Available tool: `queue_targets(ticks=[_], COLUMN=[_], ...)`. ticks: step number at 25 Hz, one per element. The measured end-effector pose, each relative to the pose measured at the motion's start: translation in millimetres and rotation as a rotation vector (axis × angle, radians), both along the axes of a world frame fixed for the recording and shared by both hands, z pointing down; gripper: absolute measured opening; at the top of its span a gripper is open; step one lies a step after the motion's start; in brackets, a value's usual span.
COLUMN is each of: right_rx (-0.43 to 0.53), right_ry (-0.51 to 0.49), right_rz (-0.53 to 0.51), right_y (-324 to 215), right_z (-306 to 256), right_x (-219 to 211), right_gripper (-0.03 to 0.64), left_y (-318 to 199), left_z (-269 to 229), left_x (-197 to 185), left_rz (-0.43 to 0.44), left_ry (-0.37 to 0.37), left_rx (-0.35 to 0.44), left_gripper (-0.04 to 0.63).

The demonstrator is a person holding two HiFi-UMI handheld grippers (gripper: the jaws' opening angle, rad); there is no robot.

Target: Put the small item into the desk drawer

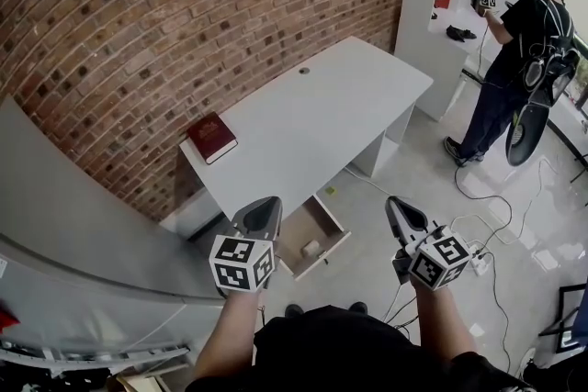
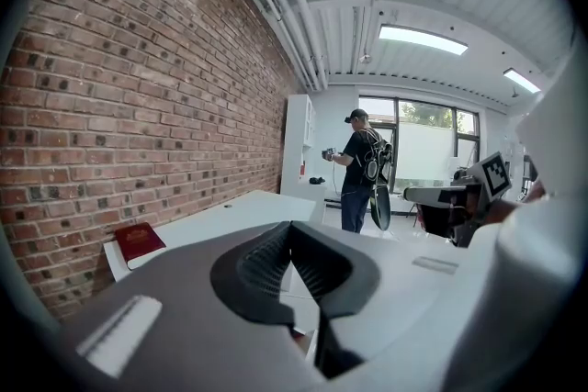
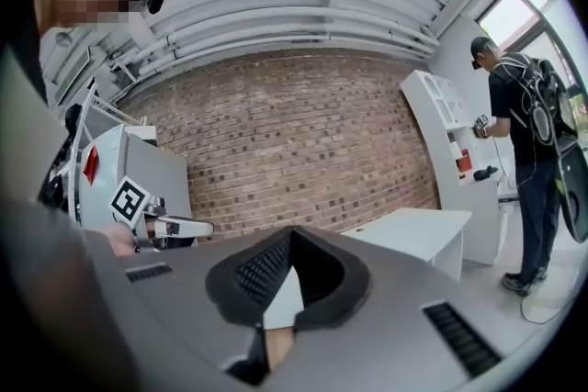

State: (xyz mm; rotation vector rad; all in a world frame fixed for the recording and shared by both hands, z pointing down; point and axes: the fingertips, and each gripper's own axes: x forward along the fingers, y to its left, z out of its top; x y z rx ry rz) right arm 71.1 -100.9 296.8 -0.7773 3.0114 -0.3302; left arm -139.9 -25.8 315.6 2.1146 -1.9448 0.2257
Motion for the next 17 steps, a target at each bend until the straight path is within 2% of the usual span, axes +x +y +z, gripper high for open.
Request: queue_targets(ticks=[17], right_rx=[0.002], right_ry=[0.026], right_rz=[0.005], right_y=[-1.0], right_z=[8.6], right_x=[5.1], right_gripper=[0.009], left_y=[-9.1], left_z=[-0.1], left_x=[-2.3], left_rz=[0.016], left_ry=[0.017], left_rx=[0.013], left_gripper=[0.012])
